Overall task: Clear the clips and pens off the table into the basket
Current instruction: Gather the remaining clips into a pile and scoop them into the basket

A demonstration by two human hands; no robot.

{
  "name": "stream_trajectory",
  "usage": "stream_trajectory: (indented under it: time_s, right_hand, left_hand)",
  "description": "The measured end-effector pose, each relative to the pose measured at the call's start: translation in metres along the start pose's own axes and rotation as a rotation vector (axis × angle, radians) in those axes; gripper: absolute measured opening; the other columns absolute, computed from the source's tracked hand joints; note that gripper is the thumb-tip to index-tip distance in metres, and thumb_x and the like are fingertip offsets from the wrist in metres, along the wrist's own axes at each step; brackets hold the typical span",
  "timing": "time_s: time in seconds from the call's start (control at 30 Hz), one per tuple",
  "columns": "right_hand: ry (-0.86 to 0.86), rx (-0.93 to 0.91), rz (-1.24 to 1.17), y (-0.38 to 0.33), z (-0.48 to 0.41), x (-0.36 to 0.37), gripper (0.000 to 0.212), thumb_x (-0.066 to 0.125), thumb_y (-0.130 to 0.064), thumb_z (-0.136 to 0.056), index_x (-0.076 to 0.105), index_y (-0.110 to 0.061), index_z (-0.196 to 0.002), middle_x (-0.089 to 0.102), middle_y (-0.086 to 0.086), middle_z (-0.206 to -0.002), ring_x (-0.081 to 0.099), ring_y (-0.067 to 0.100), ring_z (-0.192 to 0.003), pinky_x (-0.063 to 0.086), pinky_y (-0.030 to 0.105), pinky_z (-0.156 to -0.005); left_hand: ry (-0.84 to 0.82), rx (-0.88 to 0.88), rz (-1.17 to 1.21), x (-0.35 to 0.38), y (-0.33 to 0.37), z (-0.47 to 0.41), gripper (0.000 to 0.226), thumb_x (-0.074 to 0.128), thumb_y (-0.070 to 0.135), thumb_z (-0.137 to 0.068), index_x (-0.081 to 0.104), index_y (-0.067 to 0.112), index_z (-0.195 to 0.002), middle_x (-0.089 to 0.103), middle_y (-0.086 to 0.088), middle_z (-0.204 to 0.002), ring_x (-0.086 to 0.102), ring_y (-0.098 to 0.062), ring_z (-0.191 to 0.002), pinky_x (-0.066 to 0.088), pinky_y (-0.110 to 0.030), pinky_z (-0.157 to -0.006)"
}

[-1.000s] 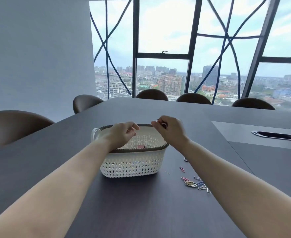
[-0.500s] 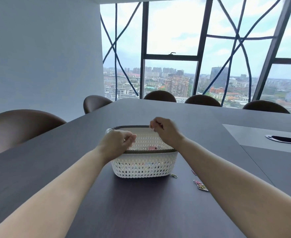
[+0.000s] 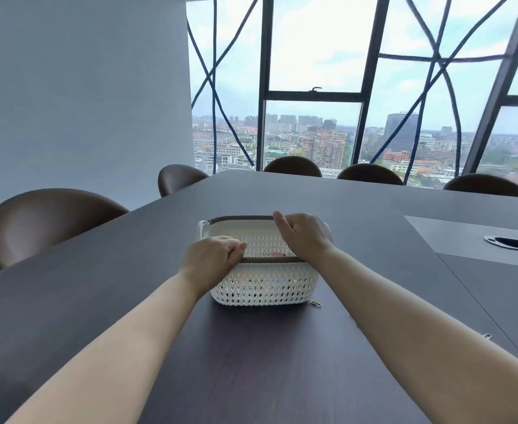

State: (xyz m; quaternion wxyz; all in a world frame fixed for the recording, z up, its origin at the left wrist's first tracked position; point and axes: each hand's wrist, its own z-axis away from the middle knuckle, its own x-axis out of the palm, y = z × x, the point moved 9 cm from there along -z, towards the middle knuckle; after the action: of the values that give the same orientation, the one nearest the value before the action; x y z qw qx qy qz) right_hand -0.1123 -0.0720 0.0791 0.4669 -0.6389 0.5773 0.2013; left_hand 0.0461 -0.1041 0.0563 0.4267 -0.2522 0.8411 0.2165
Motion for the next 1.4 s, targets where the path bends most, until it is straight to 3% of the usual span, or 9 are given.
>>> stream_trajectory:
  time_s: [0.17,0.33,0.53,0.67,0.77,0.83,0.93,1.13,1.4]
  right_hand:
    - [-0.156,-0.012,0.002,0.000,-0.001,0.009,0.062,0.012,-0.059,-0.078,0.057,-0.017,-0.084,0.062,0.000,-0.088,0.056,0.021,-0.085,0.035,0.041,-0.088]
    - [-0.304,-0.051,0.005,0.010,0.015,0.016,0.048,0.016,-0.047,-0.080,0.051,-0.018,-0.098,0.058,0.003,-0.107,0.046,0.021,-0.108,0.020,0.041,-0.103]
    - [-0.159,-0.047,-0.226,0.030,0.037,-0.012,0.015,0.040,-0.016,-0.093,0.052,-0.025,-0.089,0.059,0.002,-0.094,0.054,0.025,-0.098,0.046,0.040,-0.088]
    - [0.014,-0.031,-0.202,0.066,0.071,-0.045,0.012,0.050,-0.012,-0.090,0.060,-0.017,-0.088,0.062,0.001,-0.085,0.061,0.025,-0.081,0.050,0.039,-0.076]
    - [-0.009,0.056,-0.108,0.113,0.110,-0.051,0.012,0.054,-0.011,-0.087,0.064,-0.013,-0.094,0.063,0.000,-0.089,0.060,0.023,-0.091,0.048,0.037,-0.086]
    - [-0.058,0.146,-0.011,0.148,0.140,-0.053,0.019,0.056,-0.017,-0.087,0.063,-0.015,-0.104,0.064,0.002,-0.106,0.055,0.022,-0.107,0.041,0.033,-0.096]
    - [-0.091,0.285,0.094,0.194,0.183,-0.068,0.036,0.057,-0.039,-0.087,0.056,-0.023,-0.120,0.054,-0.003,-0.131,0.041,0.019,-0.129,0.033,0.035,-0.106]
    - [-0.369,0.559,0.148,0.248,0.244,-0.071,0.100,0.053,-0.076,-0.067,0.007,-0.037,-0.146,-0.005,-0.008,-0.158,-0.015,0.023,-0.145,-0.004,0.054,-0.114]
    - [-0.534,0.581,0.311,0.260,0.233,-0.043,0.115,0.045,-0.086,-0.060,-0.015,-0.034,-0.145,-0.017,0.001,-0.157,-0.015,0.033,-0.144,-0.006,0.054,-0.115]
  left_hand:
    - [-0.025,-0.005,-0.019,0.002,0.000,0.000,0.047,0.031,0.036,-0.098,0.026,0.027,-0.052,0.036,0.012,-0.057,0.040,-0.012,-0.066,0.024,-0.023,-0.063]
    - [0.010,-0.010,-0.050,-0.002,0.005,-0.001,0.042,0.028,0.034,-0.099,0.053,0.015,-0.071,0.054,0.000,-0.078,0.056,-0.021,-0.078,0.029,-0.025,-0.065]
    - [0.094,-0.082,-0.133,-0.006,0.010,-0.001,0.042,0.033,0.030,-0.095,0.064,0.004,-0.082,0.065,-0.013,-0.087,0.061,-0.037,-0.084,0.045,-0.041,-0.082]
    - [0.256,0.189,-0.097,-0.005,0.077,0.018,0.019,0.042,0.023,-0.080,0.058,0.012,-0.079,0.062,-0.005,-0.078,0.062,-0.026,-0.069,0.053,-0.037,-0.069]
    - [0.021,0.376,0.049,0.043,0.138,0.033,0.026,0.042,0.022,-0.086,0.059,0.016,-0.104,0.062,-0.002,-0.109,0.062,-0.022,-0.098,0.053,-0.034,-0.085]
    - [-0.300,0.300,0.138,0.095,0.154,0.038,0.042,0.039,0.027,-0.095,0.040,0.012,-0.135,0.035,-0.005,-0.146,0.033,-0.020,-0.136,0.028,-0.031,-0.112]
    - [-0.590,0.121,0.086,0.149,0.160,0.043,0.063,0.032,0.041,-0.097,0.011,0.010,-0.147,0.000,-0.009,-0.158,-0.003,-0.020,-0.146,0.001,-0.032,-0.119]
    - [-0.667,0.074,0.185,0.174,0.195,0.036,0.068,0.033,0.047,-0.095,0.010,0.011,-0.148,0.005,-0.009,-0.158,0.001,-0.018,-0.146,0.003,-0.035,-0.119]
    - [-0.745,0.125,0.043,0.194,0.203,0.025,0.102,0.043,0.077,-0.073,-0.007,0.028,-0.147,-0.020,0.002,-0.156,-0.027,-0.022,-0.141,-0.012,-0.052,-0.113]
